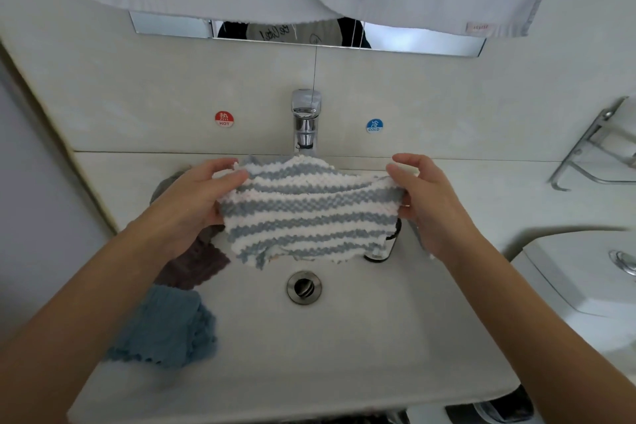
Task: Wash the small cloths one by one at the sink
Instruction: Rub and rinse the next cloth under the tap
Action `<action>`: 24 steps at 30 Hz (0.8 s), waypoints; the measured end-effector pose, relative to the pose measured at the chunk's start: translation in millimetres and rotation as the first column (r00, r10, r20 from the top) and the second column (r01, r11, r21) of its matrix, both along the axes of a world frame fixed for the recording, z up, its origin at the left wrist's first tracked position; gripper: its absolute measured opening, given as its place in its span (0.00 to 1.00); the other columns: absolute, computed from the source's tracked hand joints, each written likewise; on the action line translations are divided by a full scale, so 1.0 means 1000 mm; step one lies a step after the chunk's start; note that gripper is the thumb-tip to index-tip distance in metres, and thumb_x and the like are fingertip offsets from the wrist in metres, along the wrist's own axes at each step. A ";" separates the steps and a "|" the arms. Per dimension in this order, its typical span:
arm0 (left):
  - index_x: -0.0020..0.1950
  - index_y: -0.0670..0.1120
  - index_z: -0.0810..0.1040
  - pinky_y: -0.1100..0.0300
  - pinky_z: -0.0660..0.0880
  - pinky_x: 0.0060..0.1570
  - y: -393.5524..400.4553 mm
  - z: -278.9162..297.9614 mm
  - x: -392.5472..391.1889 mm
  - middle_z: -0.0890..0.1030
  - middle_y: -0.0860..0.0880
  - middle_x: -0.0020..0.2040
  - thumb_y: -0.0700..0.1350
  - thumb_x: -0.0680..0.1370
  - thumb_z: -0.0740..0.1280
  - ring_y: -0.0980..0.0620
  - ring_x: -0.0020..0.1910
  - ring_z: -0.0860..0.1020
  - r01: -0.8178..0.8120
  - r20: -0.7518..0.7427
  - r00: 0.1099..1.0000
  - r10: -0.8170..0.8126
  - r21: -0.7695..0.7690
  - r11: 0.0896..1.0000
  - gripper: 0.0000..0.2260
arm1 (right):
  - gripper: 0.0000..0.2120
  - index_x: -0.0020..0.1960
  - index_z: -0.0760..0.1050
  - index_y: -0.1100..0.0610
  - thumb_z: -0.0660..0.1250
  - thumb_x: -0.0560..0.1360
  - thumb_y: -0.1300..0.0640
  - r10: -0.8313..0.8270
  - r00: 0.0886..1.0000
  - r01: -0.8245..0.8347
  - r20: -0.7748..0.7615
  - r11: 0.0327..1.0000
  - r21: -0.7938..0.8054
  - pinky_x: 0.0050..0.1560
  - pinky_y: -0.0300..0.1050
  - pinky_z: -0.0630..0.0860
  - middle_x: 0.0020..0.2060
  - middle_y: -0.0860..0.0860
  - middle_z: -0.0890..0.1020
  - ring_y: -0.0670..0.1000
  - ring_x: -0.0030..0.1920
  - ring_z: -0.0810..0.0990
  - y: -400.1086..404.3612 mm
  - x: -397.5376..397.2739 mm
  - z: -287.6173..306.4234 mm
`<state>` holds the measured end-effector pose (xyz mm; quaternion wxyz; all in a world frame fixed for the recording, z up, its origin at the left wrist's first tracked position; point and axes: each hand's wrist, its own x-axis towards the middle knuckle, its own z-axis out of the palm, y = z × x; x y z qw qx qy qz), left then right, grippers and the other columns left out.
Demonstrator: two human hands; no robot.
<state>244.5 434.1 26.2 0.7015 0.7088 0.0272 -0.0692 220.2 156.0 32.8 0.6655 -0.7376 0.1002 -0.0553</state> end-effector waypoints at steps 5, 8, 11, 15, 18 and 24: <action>0.60 0.56 0.77 0.60 0.79 0.42 0.010 0.007 -0.005 0.83 0.47 0.49 0.37 0.75 0.67 0.51 0.46 0.82 0.103 0.117 0.987 -0.108 0.042 0.994 0.18 | 0.19 0.55 0.78 0.51 0.72 0.70 0.71 0.292 0.952 -0.288 0.091 0.956 -0.054 0.50 0.53 0.77 0.45 0.58 0.81 0.56 0.45 0.80 -0.004 -0.010 0.007; 0.49 0.57 0.84 0.63 0.80 0.43 0.017 0.011 -0.010 0.85 0.51 0.48 0.35 0.71 0.69 0.52 0.47 0.82 0.197 0.156 0.965 -0.211 0.101 0.975 0.17 | 0.18 0.48 0.81 0.51 0.69 0.71 0.74 0.298 0.941 -0.256 0.161 0.937 -0.238 0.48 0.55 0.78 0.43 0.67 0.80 0.61 0.42 0.79 -0.005 -0.012 0.010; 0.47 0.58 0.85 0.59 0.80 0.50 0.023 0.013 -0.018 0.85 0.55 0.50 0.34 0.72 0.70 0.51 0.49 0.83 0.180 0.232 0.942 -0.243 0.262 0.948 0.17 | 0.18 0.44 0.82 0.43 0.70 0.75 0.68 0.313 0.930 -0.214 0.193 0.888 -0.408 0.43 0.58 0.76 0.44 0.74 0.75 0.68 0.40 0.77 -0.006 -0.015 0.009; 0.47 0.61 0.84 0.50 0.79 0.50 0.034 0.008 -0.033 0.85 0.53 0.47 0.36 0.74 0.69 0.47 0.44 0.83 0.097 0.268 0.943 -0.196 0.341 0.935 0.17 | 0.15 0.41 0.78 0.41 0.69 0.77 0.61 0.338 0.925 -0.183 0.175 0.798 -0.574 0.34 0.41 0.71 0.31 0.59 0.76 0.52 0.32 0.72 -0.003 -0.028 0.002; 0.47 0.61 0.82 0.57 0.76 0.39 0.039 -0.004 -0.034 0.83 0.48 0.44 0.38 0.78 0.66 0.47 0.34 0.79 0.029 0.298 0.925 -0.234 0.560 0.828 0.16 | 0.09 0.44 0.77 0.45 0.69 0.77 0.59 0.342 0.931 -0.208 0.129 0.785 -0.583 0.31 0.36 0.66 0.26 0.49 0.72 0.49 0.30 0.68 0.002 -0.032 -0.007; 0.48 0.54 0.79 0.62 0.79 0.31 0.027 -0.016 -0.026 0.83 0.47 0.39 0.41 0.80 0.64 0.51 0.37 0.81 -0.056 0.275 0.954 -0.121 0.559 0.827 0.09 | 0.11 0.43 0.80 0.46 0.70 0.76 0.63 0.240 0.959 -0.162 0.147 0.898 -0.410 0.39 0.31 0.74 0.33 0.40 0.82 0.40 0.36 0.80 0.001 -0.024 -0.014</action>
